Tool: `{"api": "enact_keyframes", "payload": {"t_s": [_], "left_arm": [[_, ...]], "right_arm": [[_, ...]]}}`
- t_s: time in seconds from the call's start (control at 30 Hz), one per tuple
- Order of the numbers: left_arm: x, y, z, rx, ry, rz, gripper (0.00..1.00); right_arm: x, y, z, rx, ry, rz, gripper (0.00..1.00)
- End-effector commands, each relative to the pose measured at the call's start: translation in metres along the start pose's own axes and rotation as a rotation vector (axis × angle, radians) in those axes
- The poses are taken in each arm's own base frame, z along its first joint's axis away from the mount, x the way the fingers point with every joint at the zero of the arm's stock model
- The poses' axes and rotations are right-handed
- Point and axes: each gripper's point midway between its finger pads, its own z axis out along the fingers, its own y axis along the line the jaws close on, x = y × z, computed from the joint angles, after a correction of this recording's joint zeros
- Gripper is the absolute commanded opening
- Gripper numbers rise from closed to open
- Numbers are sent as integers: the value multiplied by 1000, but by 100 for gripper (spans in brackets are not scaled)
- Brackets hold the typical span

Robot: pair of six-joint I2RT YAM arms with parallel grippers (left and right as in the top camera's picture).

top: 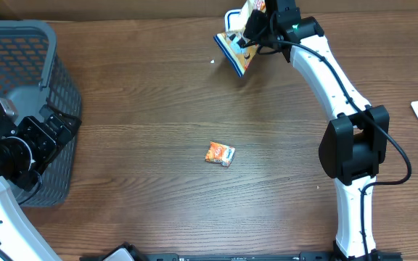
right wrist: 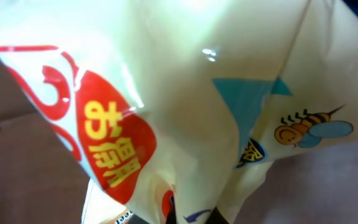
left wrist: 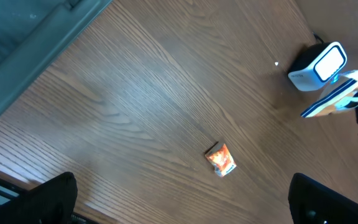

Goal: Scan the item barcode

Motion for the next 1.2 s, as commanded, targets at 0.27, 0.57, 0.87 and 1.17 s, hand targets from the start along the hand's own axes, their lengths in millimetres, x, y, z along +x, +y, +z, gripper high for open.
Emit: {"api": "enact_keyframes", "payload": {"t_s": [0.27,0.57,0.87,1.17], "left_arm": [[1,-2,1,4,5,28,100],[1,-2,1,4,5,28,100],[1,-2,1,4,5,28,100],[1,-2,1,5,5,28,100]], "right_arm": [[-18,31,0,-69,-126,-51,4],[-26,24,5,-41,-165,-62,4],[-96,-26,-72,37,-271,25,4],[-150,-224,-194,536,-398,277,4]]}}
